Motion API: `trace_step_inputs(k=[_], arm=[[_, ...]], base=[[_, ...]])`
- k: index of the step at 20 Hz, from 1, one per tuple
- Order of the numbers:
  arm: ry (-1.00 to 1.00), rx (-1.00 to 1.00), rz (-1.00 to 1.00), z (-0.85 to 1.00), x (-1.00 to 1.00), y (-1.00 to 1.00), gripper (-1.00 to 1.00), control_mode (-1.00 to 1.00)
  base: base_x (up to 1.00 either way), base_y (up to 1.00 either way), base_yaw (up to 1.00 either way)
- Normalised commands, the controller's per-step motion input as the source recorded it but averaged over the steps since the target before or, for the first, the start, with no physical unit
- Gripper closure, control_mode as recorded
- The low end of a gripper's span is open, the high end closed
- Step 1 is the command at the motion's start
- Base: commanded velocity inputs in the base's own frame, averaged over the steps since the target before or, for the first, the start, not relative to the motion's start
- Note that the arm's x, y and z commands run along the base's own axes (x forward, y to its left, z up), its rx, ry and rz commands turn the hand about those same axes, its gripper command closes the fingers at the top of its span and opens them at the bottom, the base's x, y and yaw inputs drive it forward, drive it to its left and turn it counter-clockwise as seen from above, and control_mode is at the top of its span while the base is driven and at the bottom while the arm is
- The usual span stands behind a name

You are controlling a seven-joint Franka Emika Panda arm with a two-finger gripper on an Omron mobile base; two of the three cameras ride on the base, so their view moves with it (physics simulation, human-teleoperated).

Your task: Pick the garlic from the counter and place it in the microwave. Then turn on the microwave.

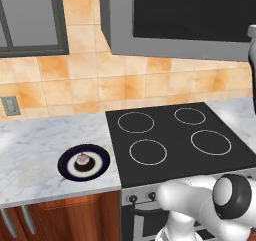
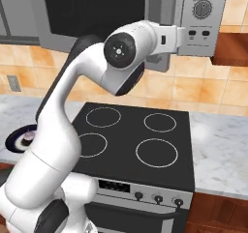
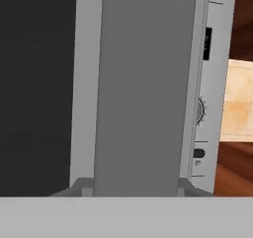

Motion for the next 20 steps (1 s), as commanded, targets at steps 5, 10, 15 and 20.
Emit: trace_step_inputs(k=[5,10,15,20], arm=[[0.0,-0.04,-0.11,0.21,-0.56,0.21,1.0,-1.0],[-0.01,-0.03,-0.11,0.01,-0.68,0.2,1.0,-1.0],[0.0,-0.01,-0.11,0.02,-0.68,0.18,1.0,-1.0],[0.0,-0.02,-0.11,0.01,-0.66,0.18,1.0,-1.0]], base=[[0.0,0.0,0.0],[0.0,0.0,0.0],[0.0,0.0,0.0],[0.0,0.0,0.0]])
